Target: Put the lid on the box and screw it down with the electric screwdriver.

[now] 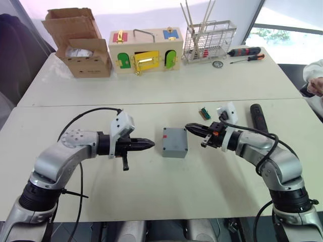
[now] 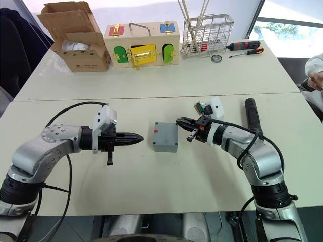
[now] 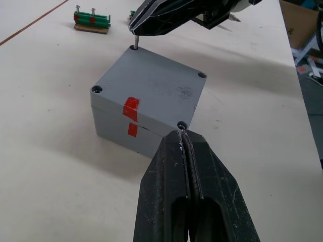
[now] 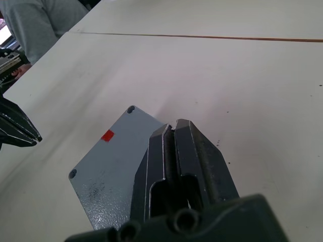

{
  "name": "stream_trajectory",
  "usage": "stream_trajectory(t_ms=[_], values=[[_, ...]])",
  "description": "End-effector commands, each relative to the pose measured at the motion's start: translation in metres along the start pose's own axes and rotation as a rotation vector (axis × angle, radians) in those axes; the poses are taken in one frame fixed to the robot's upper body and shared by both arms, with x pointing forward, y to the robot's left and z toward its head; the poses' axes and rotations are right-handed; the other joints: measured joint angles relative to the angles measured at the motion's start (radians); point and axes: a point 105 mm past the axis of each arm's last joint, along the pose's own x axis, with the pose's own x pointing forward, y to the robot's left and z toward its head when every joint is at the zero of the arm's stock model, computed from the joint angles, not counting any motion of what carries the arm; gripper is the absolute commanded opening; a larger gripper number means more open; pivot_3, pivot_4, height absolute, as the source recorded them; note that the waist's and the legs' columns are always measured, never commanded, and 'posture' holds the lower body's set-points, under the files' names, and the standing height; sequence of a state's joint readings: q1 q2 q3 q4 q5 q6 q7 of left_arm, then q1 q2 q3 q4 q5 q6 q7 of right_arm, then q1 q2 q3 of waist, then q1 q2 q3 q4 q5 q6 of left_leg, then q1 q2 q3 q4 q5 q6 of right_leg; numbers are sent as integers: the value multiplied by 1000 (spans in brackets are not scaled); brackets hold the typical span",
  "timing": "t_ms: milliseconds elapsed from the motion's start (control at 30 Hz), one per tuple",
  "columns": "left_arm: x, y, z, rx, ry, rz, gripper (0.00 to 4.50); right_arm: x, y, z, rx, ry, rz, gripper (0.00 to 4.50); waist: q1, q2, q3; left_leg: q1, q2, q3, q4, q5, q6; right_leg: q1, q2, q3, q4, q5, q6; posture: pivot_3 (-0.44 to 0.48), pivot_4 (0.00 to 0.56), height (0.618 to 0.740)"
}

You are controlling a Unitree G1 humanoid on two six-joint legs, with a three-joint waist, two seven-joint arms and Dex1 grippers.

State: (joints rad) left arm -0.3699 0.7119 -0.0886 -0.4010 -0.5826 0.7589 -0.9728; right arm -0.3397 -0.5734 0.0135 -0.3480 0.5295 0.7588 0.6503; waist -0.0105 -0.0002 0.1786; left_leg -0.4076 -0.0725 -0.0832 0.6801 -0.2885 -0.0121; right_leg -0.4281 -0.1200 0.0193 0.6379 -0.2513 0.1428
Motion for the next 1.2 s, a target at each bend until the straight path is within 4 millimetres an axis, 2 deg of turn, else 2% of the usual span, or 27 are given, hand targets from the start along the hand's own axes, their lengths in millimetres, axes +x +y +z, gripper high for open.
stream_trajectory(t_ms=[33, 467, 567, 733, 833, 900, 1033, 1067, 1133, 1200], values=[[0, -3, 12, 44, -31, -8, 0, 0, 0, 2, -16, -20, 0, 74, 0, 0, 0, 0, 0, 0, 0, 0, 0, 0, 0, 0, 0, 0, 0, 0, 150, 730], [3, -1, 10, 34, -35, -1, 0, 6, 0, -1, -20, -9, 14, 74, 0, 0, 0, 0, 0, 0, 0, 0, 0, 0, 0, 0, 0, 0, 0, 0, 150, 730], [4, -1, 10, 31, -36, 0, 0, 6, 0, 0, -29, -9, 14, 945, 0, 0, 0, 0, 0, 0, 0, 0, 0, 0, 0, 0, 0, 0, 0, 0, 150, 730], [3, -1, 9, 28, -38, 1, 0, 4, -1, 7, -45, -21, 14, 3442, 0, 0, 0, 0, 0, 0, 0, 0, 0, 0, 0, 0, 0, 0, 0, 0, 150, 730], [3, 0, 9, 29, -38, 4, 0, -3, -11, 17, -64, -36, -38, 4452, 0, 0, 0, 0, 0, 0, 0, 0, 0, 0, 0, 0, 0, 0, 0, 0, 150, 730], [2, 2, 11, 41, -37, 0, 0, -16, -16, 28, -69, -40, -52, 4480, 2, 0, 0, 0, 0, 0, 0, 0, 0, 0, 0, 0, 0, 0, 0, 0, 150, 730], [2, 6, 20, 102, -39, -27, 0, -54, -30, 58, -56, -36, -77, 4480, 11, 0, 0, -1, 0, 0, 1, 0, 0, 0, 0, 0, -2, 0, 0, 0, 150, 730], [3, 6, 24, 117, -46, -38, 0, -63, -37, 65, -56, -27, -105, 4480, 13, 0, 0, -1, 0, 0, 1, 0, 0, 1, 0, 0, -2, 0, 0, 0, 150, 730], [7, 4, 32, 159, -60, -75, 0, -89, -64, 72, -66, 69, -231, 4480, 20, 1, 1, 0, 0, 0, 0, -1, 1, 1, 0, 0, -2, 0, 0, 0, 150, 730], [11, -1, 37, 195, -64, -119, 0, -109, -77, 75, -77, 160, -277, 4480, 24, 1, 0, 0, 0, 0, 1, -2, 3, 1, 0, -1, -3, 0, 0, 0, 150, 730]])
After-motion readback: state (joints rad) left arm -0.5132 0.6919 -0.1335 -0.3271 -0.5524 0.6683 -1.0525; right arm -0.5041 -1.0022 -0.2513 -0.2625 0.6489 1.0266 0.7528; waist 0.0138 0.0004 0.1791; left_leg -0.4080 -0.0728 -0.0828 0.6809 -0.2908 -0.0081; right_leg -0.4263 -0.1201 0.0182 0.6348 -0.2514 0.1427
